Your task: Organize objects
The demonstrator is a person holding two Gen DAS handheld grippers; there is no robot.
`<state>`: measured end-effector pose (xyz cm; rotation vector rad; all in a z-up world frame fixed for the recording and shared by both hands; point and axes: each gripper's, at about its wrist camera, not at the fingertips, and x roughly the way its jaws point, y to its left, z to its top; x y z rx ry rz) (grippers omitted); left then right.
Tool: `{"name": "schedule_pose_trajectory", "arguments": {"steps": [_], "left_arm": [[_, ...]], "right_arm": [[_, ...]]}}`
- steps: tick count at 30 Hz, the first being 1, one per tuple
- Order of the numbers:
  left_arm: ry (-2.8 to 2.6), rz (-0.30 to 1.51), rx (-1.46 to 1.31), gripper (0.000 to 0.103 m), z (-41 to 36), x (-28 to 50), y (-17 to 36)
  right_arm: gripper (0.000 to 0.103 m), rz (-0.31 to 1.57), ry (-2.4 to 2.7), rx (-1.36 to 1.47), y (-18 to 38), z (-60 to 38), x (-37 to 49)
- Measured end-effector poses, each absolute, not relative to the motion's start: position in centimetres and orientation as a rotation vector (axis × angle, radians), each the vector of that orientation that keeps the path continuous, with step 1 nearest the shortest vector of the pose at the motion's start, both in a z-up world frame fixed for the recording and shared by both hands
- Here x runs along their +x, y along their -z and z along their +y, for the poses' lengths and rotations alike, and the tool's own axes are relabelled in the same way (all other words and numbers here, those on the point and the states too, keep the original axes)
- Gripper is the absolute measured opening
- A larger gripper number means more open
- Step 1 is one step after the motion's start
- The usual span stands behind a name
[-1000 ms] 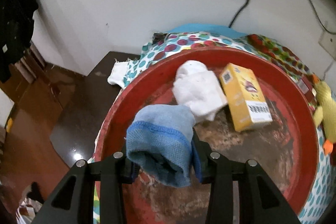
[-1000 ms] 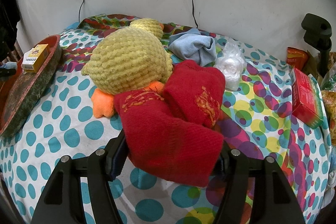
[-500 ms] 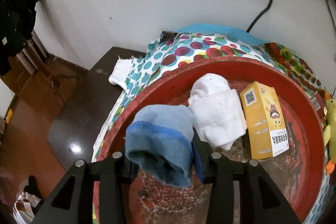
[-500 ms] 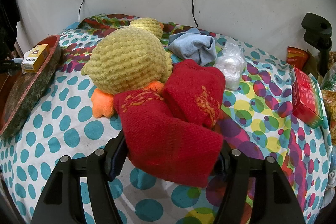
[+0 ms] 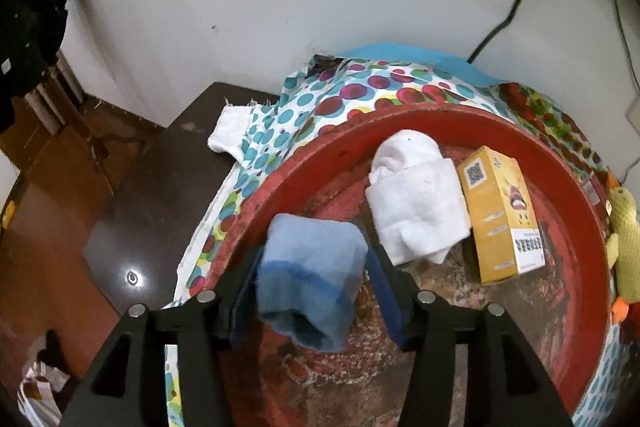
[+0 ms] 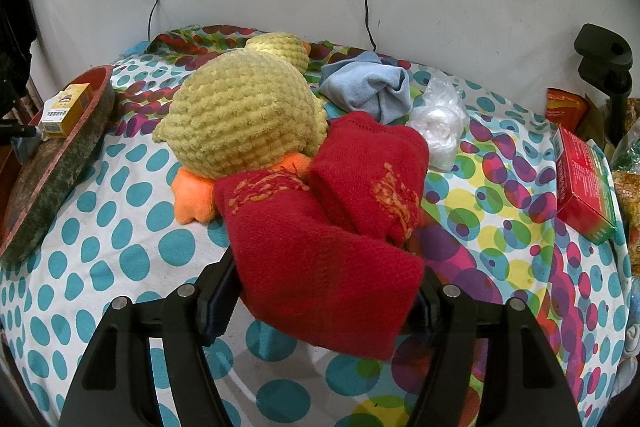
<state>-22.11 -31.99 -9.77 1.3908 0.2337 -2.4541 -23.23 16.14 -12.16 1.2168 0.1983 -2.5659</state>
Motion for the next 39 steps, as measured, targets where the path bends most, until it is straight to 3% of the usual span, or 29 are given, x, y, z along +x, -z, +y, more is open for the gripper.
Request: {"name": "schedule_pose_trajectory", "arguments": {"steps": [10, 15, 19, 23, 27, 39], "left_arm": [[2.528, 0.264, 1.300, 0.056, -29.7, -17.6, 7.8], [2.595, 0.212, 1.299, 0.056, -25.5, -12.2, 7.7], [2.649, 0.020, 1.213, 0.056, -21.2, -7.1, 7.9], [2.728, 0.074, 1.160, 0.056, -19.1, -3.4, 7.6], [2.766, 0.095, 1.152, 0.056, -18.1, -1.7, 7.7], [2.867, -0.123, 1.126, 0.056, -14.8, 0.7, 8.7]], "right_arm": [[0.067, 0.197, 2.564, 1.217, 12.2, 16.2, -23.3], [0.068, 0.190, 2.558, 1.220, 12.2, 16.4, -23.3], [0.068, 0.202, 2.561, 1.219, 12.3, 16.5, -23.1], [0.069, 0.209, 2.561, 1.219, 12.4, 16.6, -22.9], [0.069, 0.218, 2.567, 1.219, 12.3, 16.5, -22.8], [0.071, 0.140, 2.595, 1.151, 11.1, 17.2, -21.9]]}}
